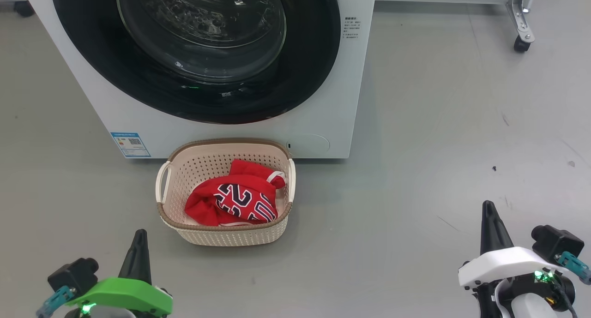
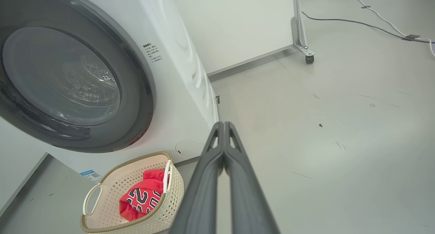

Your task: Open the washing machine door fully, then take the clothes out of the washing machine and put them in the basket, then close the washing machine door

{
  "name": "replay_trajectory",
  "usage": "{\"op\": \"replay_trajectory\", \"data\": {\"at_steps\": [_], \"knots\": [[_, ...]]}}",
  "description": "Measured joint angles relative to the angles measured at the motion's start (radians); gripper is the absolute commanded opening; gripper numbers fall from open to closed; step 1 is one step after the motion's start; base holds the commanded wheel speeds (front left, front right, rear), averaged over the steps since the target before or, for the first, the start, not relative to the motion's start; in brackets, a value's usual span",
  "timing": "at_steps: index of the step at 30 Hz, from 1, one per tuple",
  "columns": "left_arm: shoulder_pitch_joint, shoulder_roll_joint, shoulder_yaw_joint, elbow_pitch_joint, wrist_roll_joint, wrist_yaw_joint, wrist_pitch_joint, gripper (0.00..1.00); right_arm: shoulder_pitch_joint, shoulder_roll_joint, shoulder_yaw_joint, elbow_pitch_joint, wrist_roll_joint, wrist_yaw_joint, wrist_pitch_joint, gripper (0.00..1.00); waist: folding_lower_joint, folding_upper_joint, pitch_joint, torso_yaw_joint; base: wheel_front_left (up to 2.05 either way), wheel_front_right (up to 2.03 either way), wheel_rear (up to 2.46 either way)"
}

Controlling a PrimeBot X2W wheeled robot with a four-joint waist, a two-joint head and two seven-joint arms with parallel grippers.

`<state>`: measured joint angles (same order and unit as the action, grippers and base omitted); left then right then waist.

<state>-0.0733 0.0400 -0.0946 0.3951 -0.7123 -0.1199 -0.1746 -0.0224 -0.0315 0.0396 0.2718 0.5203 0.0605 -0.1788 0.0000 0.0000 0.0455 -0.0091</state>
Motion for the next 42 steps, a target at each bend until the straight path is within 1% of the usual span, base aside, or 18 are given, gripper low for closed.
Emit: {"op": "replay_trajectory", "data": {"at_steps": [42], "knots": [[0.0, -0.002, 0.093, -0.057, -0.455, 0.0, 0.154, 0.0, -0.018, 0.0, -0.094, 0.004, 0.554, 0.031, 0.154, 0.0, 0.0, 0.0, -0.022, 0.005, 0.0, 0.0, 0.0]]}}
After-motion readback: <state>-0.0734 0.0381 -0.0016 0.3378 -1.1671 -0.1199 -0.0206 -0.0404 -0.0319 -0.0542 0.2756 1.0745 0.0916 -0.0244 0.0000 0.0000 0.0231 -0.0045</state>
